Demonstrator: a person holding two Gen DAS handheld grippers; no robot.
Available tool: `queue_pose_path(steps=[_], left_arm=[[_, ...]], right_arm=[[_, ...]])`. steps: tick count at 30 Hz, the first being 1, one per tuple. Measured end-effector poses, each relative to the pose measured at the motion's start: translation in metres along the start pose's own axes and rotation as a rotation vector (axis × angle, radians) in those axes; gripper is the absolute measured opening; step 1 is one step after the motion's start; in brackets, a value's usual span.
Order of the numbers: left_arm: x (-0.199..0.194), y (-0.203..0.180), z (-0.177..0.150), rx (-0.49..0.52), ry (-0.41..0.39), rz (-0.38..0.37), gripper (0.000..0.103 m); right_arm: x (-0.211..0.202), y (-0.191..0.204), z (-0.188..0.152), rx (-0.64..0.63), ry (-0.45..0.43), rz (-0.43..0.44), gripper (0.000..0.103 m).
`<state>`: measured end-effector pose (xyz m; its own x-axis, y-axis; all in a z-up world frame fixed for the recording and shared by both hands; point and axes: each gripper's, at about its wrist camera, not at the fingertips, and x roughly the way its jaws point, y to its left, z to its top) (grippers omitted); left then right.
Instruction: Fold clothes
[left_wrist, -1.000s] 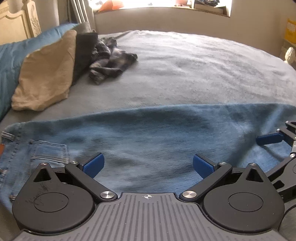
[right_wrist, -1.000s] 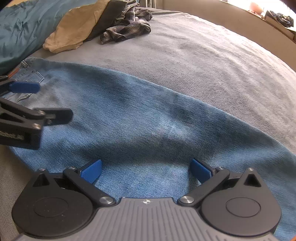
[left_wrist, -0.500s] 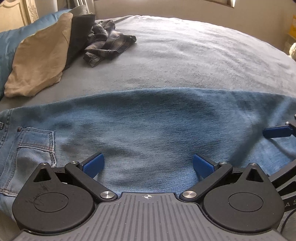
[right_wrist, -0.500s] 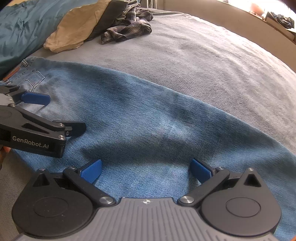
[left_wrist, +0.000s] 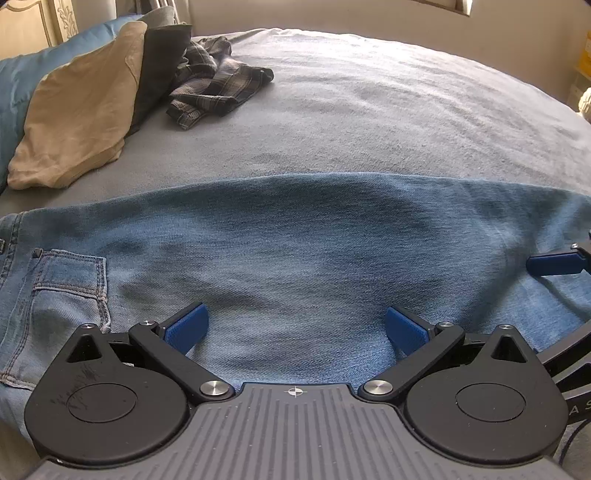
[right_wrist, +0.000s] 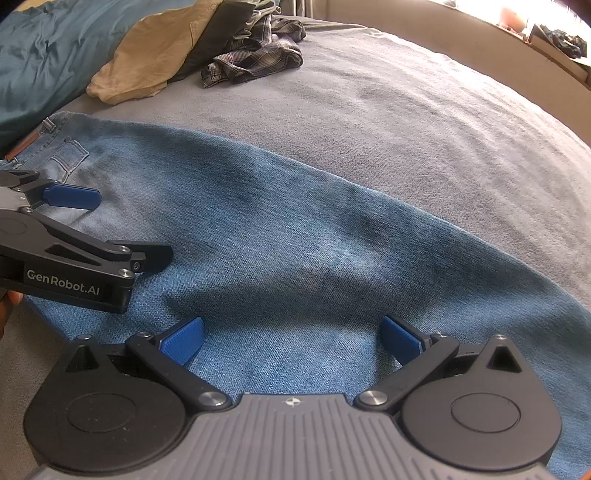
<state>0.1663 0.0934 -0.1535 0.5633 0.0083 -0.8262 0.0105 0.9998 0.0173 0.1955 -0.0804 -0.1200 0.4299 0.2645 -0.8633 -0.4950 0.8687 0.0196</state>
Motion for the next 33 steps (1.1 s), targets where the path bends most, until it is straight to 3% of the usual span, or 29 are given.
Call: queue_pose_path(steps=[33], left_arm=[[0.0005,-0.0005,0.0007,-0.009,0.004,0.013,0.103]], right_arm=[[0.0007,0.0007,-0.0011,-0.001,-0.005,-0.001,0.103]])
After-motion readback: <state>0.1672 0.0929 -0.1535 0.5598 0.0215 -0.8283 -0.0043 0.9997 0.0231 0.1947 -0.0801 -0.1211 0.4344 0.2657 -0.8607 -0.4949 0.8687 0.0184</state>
